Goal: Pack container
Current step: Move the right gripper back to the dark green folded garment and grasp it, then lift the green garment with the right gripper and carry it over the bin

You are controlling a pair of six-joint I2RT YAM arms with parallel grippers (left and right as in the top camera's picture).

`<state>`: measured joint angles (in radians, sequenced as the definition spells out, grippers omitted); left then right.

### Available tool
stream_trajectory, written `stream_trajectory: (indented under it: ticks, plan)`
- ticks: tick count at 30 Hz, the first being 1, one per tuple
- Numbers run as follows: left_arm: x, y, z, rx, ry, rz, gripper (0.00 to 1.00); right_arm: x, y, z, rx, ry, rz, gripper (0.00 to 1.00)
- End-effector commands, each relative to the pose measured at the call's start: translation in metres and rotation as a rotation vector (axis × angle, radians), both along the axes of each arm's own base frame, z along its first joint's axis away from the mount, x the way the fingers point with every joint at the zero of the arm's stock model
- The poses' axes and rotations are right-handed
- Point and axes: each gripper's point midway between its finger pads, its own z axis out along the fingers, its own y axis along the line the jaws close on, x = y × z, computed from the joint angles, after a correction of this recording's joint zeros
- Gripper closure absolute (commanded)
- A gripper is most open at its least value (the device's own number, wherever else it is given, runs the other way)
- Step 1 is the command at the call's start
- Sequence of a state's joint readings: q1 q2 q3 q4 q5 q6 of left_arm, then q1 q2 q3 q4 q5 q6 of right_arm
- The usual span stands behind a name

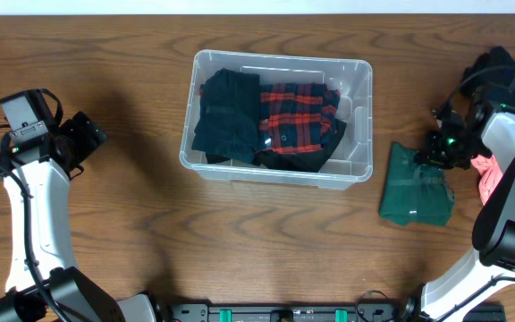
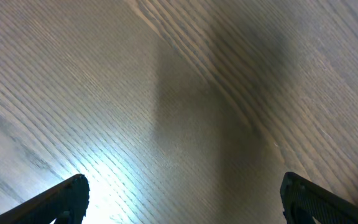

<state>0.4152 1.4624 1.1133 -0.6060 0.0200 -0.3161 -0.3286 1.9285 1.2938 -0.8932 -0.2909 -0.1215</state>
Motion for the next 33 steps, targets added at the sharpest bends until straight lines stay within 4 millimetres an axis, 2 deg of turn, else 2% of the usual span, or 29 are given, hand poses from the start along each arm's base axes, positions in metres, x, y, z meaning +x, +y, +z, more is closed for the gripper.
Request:
stream_trajectory:
  ticks: [1,8,11,14,17,26,30,33]
  plan:
    - [0.002,0.003,0.006,0.013,-0.009,-0.001,0.02,0.039,0.008,0.051,0.056,-0.131,-0.003,0.99]
    - [0.002,0.003,0.006,0.013,-0.009,-0.001,0.02,0.082,0.028,0.178,0.109,-0.360,0.007,0.99]
    - [0.002,0.003,0.006,0.013,-0.009,-0.001,0.02,0.094,0.048,0.218,0.113,-0.440,0.014,0.99]
    - [0.002,0.003,0.006,0.013,-0.009,-0.001,0.02,0.105,0.083,0.241,0.144,-0.490,0.029,0.99]
    - [0.002,0.003,0.006,0.013,-0.009,-0.001,0.02,0.116,0.124,0.248,0.178,-0.521,0.045,0.99]
    - [0.002,0.003,0.006,0.013,-0.009,-0.001,0.02,0.147,0.237,0.255,0.187,-0.647,0.081,0.99]
    - [0.002,0.003,0.006,0.013,-0.009,-0.001,0.02,0.153,0.251,0.248,0.154,-0.633,-0.082,0.99]
    - [0.002,0.003,0.006,0.013,-0.009,-0.001,0.02,0.152,0.247,0.244,0.134,-0.602,-0.292,0.99]
